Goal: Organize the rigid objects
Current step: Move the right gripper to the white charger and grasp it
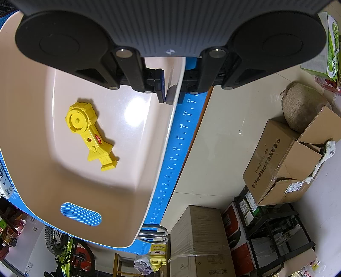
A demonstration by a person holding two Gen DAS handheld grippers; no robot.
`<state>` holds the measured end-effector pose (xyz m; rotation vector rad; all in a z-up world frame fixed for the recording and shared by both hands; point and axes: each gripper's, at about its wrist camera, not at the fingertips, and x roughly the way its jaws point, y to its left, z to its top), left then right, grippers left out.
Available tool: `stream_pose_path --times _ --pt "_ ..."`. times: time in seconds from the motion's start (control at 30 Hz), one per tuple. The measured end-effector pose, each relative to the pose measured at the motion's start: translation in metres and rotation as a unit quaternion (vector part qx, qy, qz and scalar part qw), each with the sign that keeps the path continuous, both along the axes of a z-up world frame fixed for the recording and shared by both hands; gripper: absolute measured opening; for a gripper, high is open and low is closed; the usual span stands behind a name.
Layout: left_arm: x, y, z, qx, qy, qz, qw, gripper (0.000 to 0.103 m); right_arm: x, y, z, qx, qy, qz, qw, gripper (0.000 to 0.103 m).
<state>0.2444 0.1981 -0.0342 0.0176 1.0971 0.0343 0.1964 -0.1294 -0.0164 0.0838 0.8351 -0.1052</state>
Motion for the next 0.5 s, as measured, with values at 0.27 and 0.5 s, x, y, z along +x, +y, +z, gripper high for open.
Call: stream_pose_path --times 0.27,0.5 --pt "-0.001 0.0 0.0 -0.001 0.0 0.001 1.0 0.013 -0.009 -0.012 -0.043 0.006 0.043 -0.02 0.999 0.079" --pt "-0.001 0.0 0.0 -0.001 0.001 0.001 1.0 0.013 -0.006 -0.013 -0.062 0.013 0.053 -0.023 0.998 0.063"
